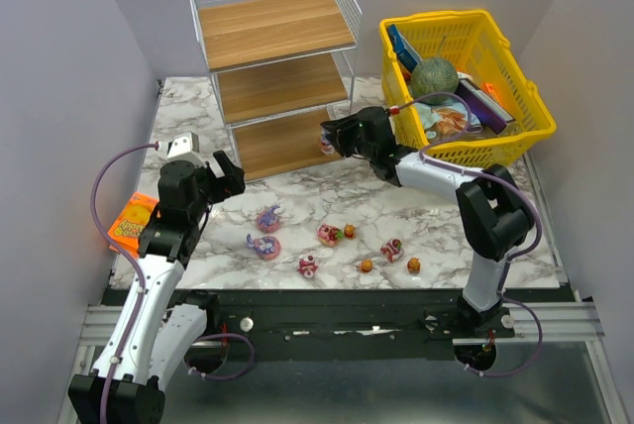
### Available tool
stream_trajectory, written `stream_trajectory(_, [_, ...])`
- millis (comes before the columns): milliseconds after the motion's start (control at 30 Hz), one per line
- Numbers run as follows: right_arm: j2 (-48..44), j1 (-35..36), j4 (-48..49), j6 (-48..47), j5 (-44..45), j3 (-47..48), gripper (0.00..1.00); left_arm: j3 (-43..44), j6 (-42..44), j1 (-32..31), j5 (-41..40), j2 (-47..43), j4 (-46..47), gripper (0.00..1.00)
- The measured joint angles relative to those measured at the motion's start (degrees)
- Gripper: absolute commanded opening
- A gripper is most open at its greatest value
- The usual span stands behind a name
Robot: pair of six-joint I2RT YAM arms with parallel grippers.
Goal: Place and organize the plastic toys onto the shelf
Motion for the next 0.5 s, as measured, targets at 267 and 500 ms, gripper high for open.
stream_trajectory(267, [1.25,0.31,-1.42,-0.22,1.4,0.7,0.53,0.0,0.02,0.0,-0.04,0.2,0.0,0.99])
stream_trajectory(500, [2.36,0.5,-2.84,-0.26,2.03,1.09,0.53,-0.02,0.02,0.0,-0.04,0.39,-0.02,0.99])
